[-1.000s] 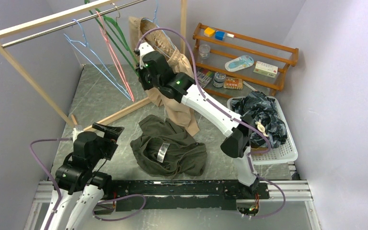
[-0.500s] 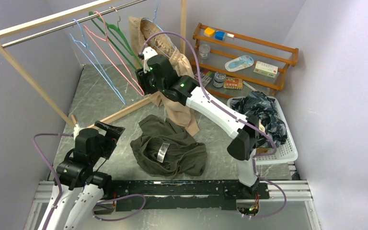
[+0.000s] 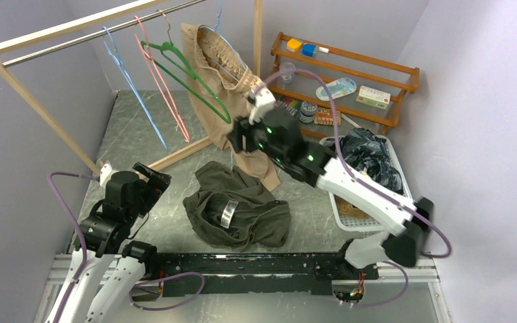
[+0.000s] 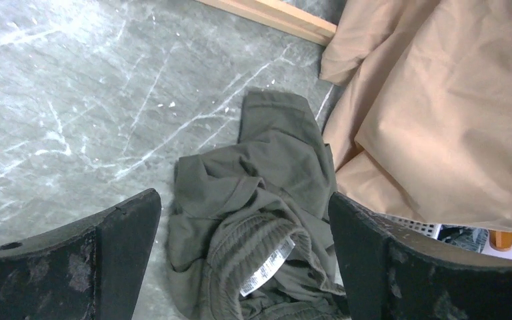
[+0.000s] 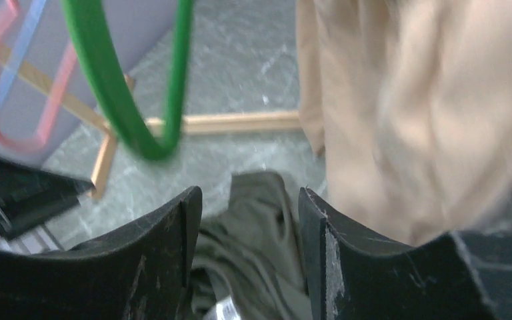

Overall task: Remove the shorts from the hanger
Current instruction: Place the hanger on the clothes rod, then pick up the shorts at the center of the board.

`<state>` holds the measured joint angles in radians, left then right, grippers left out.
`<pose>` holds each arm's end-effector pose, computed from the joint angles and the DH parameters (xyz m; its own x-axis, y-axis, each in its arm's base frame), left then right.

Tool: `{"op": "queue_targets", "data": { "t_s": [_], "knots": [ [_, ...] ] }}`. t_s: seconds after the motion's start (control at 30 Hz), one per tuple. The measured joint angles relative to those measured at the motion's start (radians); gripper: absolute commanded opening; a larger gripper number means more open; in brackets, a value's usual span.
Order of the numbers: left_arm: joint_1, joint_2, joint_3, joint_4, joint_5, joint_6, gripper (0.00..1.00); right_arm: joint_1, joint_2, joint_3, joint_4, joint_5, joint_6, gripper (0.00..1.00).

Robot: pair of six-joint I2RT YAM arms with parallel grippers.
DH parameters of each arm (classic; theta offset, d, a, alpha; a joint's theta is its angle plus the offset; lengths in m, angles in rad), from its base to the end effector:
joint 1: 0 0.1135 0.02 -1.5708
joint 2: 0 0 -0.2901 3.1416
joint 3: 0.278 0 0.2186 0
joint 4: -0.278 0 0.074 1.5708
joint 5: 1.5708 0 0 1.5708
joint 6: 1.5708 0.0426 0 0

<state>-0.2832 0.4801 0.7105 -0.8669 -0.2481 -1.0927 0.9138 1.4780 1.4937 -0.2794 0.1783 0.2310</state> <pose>0.0474 -0.0029 0.2854 -0.3347 -0.7990 -0.4996 -0.4693 0.6011 -0.6469 0.1979 0.2442 0.4354 -0.3094 -0.0322 -0.9504 -0.6203 0.7643 0.1760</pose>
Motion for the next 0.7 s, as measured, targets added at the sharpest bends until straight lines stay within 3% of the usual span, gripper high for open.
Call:
{"op": "queue_targets", "data": {
  "t_s": [0.2, 0.33, 0.53, 0.7],
  "knots": [
    [0.000, -0.046, 0.000, 0.001, -0.033, 0.027, 0.98, -0.001, -0.298, -0.492, 0.190, -0.055, 0.064, 0.62],
    [0.000, -0.048, -0.003, 0.000, -0.037, 0.026, 0.97, 0.062, -0.340, -0.685, 0.239, -0.161, 0.026, 0.62],
    [0.000, -0.022, -0.015, 0.002, -0.020, 0.009, 0.96, 0.435, -0.260, -0.811, 0.248, -0.183, -0.177, 0.61],
    [0.000, -0.002, -0.016, 0.006, 0.006, -0.003, 0.96, 0.465, -0.154, -0.826, 0.253, -0.183, -0.240, 0.60]
  ]
}}
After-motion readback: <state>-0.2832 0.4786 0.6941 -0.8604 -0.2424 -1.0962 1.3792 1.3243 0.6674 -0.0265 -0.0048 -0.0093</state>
